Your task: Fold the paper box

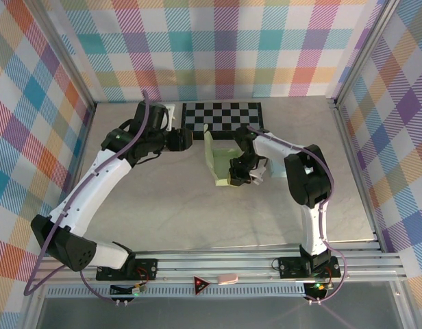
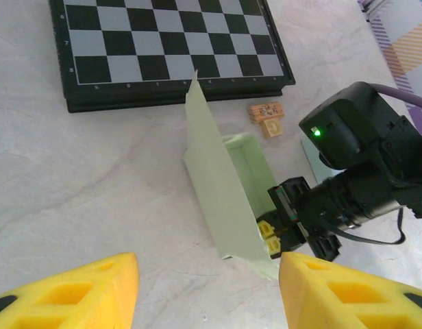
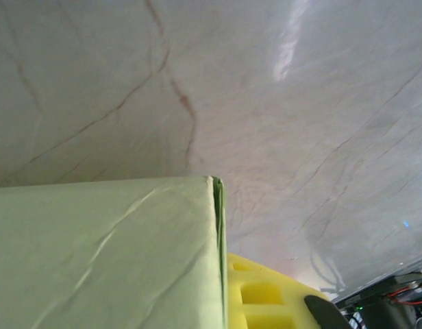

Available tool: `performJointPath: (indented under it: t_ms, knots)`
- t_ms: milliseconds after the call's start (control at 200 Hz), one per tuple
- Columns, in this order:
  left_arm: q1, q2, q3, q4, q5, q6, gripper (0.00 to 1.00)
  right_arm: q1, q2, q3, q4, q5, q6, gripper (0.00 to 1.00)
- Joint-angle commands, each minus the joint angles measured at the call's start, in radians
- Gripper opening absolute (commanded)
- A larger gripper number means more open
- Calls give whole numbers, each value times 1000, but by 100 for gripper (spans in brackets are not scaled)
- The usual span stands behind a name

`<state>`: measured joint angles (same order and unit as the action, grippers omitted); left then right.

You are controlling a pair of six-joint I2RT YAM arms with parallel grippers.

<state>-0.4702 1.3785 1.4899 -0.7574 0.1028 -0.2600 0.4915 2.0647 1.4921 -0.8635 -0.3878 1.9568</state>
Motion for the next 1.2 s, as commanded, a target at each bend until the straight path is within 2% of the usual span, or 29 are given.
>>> performJointPath:
  t_ms: [0,210,325,415,500,575,710,825,935,1010,1100,1195]
  knots:
    - [19,-30,-12,-9,73,9,55,4,12,-18,24,-32,42,14]
    - [30,-22,-32,-14,129,-29,54,1,-54,-16,7,16,5,42]
    - [31,-16,-36,-16,136,-38,54,-4,-98,-26,6,33,-28,48]
    - [30,-18,-37,-21,123,-42,54,-13,-149,-5,-28,105,-87,52]
    - [33,-25,-35,-32,96,-53,55,-25,-188,72,-75,204,-233,56]
    - [45,-43,-42,-42,56,-85,55,-28,-186,191,-118,275,-453,59]
    - [85,-95,-81,-62,2,-152,56,19,-94,477,-206,325,-949,60]
    - [100,-157,-149,-75,-29,-195,56,76,-1,658,-266,249,-1201,61]
    - [104,-248,-255,-23,-18,-235,57,141,75,799,-327,227,-1301,61]
    - [105,-319,-325,55,30,-255,57,169,130,885,-381,229,-1319,58]
    - [105,-404,-414,206,142,-269,58,190,163,910,-388,225,-1318,54]
    - [105,-447,-450,234,193,-270,59,200,187,911,-379,224,-1313,49]
